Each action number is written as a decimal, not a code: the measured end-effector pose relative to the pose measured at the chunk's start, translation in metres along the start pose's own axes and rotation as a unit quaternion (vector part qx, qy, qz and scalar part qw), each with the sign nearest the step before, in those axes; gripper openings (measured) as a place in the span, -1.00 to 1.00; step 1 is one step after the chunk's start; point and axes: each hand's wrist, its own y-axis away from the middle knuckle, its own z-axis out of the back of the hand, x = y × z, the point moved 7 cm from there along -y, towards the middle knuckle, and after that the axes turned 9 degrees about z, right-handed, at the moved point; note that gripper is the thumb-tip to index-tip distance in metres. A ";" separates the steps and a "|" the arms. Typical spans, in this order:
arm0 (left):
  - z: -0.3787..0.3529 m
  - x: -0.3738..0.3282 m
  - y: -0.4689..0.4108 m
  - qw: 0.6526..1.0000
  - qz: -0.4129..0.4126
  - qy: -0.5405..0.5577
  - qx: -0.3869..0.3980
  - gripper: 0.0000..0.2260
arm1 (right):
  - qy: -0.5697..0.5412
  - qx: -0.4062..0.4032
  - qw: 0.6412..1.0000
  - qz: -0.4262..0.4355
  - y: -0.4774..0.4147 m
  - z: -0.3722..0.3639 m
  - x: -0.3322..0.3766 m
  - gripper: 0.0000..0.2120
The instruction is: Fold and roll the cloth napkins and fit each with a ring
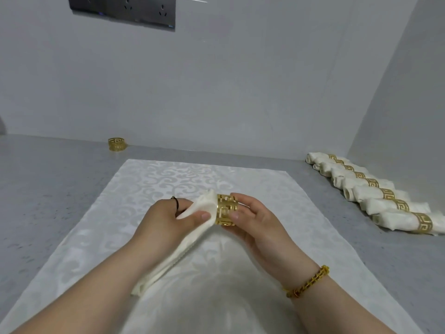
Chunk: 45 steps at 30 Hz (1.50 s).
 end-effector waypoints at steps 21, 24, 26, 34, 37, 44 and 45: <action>-0.014 -0.005 0.009 0.996 -0.015 0.034 0.081 -0.66 | 0.069 0.058 0.995 -0.049 0.003 -0.003 -0.003 -0.74; -0.019 -0.003 0.008 0.994 -0.029 0.019 0.106 -0.79 | 0.134 0.076 0.986 -0.057 0.005 -0.002 -0.003 -0.77; -0.024 0.000 0.008 0.991 -0.036 0.001 0.126 -0.81 | 0.185 0.065 0.978 -0.074 0.004 0.002 -0.005 -0.82; -0.024 -0.001 0.009 0.988 -0.027 -0.062 0.141 -0.81 | 0.206 0.036 0.976 -0.060 0.002 0.007 -0.007 -0.85; -0.029 -0.009 0.018 0.971 -0.046 -0.197 0.124 -0.26 | 0.193 0.024 0.979 -0.064 0.000 0.009 -0.012 -0.80; -0.036 -0.024 0.018 0.943 -0.141 -0.302 -0.024 -0.52 | 0.196 0.025 0.979 -0.053 0.000 0.008 -0.013 -0.75; -0.034 -0.023 0.017 0.945 -0.136 -0.298 -0.021 -0.53 | 0.185 0.025 0.981 -0.057 0.000 0.007 -0.012 -0.74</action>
